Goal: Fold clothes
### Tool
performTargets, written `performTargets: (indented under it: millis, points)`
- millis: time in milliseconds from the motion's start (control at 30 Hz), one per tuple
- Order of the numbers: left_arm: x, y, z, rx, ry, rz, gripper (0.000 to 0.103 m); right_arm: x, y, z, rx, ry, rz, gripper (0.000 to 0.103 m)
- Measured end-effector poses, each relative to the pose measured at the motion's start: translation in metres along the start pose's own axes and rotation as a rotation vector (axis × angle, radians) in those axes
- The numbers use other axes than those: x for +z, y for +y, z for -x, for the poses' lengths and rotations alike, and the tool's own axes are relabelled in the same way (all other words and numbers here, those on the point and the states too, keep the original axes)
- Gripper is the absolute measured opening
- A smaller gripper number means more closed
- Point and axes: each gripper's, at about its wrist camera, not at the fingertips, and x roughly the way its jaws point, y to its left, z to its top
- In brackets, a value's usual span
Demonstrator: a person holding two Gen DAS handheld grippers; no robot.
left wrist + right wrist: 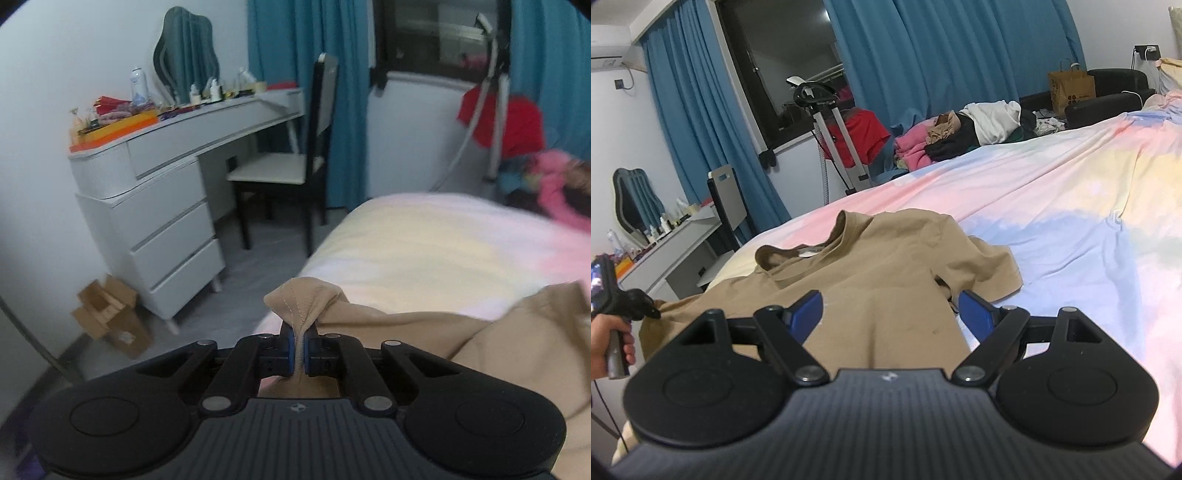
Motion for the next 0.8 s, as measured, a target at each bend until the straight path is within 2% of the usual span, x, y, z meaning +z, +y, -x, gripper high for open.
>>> performTargets:
  millis: [67, 167, 233, 300, 367, 467, 600, 667, 733, 800]
  points:
    - [-0.006, -0.005, -0.016, 0.003, 0.018, -0.012, 0.005, 0.0, 0.0, -0.005, -0.011, -0.01, 0.018, 0.082]
    - [-0.017, -0.01, -0.028, -0.035, 0.019, -0.003, 0.009, -0.001, 0.0, -0.013, -0.03, -0.012, 0.046, 0.082]
    - [-0.023, -0.011, -0.022, -0.068, 0.005, 0.003, 0.017, -0.002, -0.001, -0.018, -0.032, -0.012, 0.055, 0.082]
    - [-0.03, -0.01, -0.011, -0.107, -0.005, 0.006, 0.039, -0.003, -0.001, -0.022, -0.029, -0.004, 0.058, 0.082]
    - [-0.034, -0.009, 0.007, -0.145, -0.016, 0.008, 0.049, -0.003, 0.0, -0.021, -0.022, -0.004, 0.061, 0.082]
    - [-0.041, -0.007, 0.042, -0.214, -0.024, 0.028, 0.06, -0.004, 0.002, -0.017, -0.013, -0.015, 0.069, 0.082]
    - [-0.056, -0.014, 0.117, -0.293, -0.089, -0.003, 0.073, -0.004, 0.007, -0.006, 0.002, -0.041, 0.09, 0.082]
    - [-0.063, -0.02, 0.159, -0.356, -0.108, -0.015, 0.075, -0.004, 0.009, 0.001, 0.009, -0.053, 0.101, 0.082]
    - [-0.073, -0.028, 0.2, -0.387, -0.134, -0.024, 0.076, -0.006, 0.013, 0.008, 0.019, -0.071, 0.126, 0.082]
    - [-0.088, -0.034, 0.245, -0.425, -0.181, -0.032, 0.086, -0.007, 0.017, 0.016, 0.024, -0.088, 0.151, 0.082]
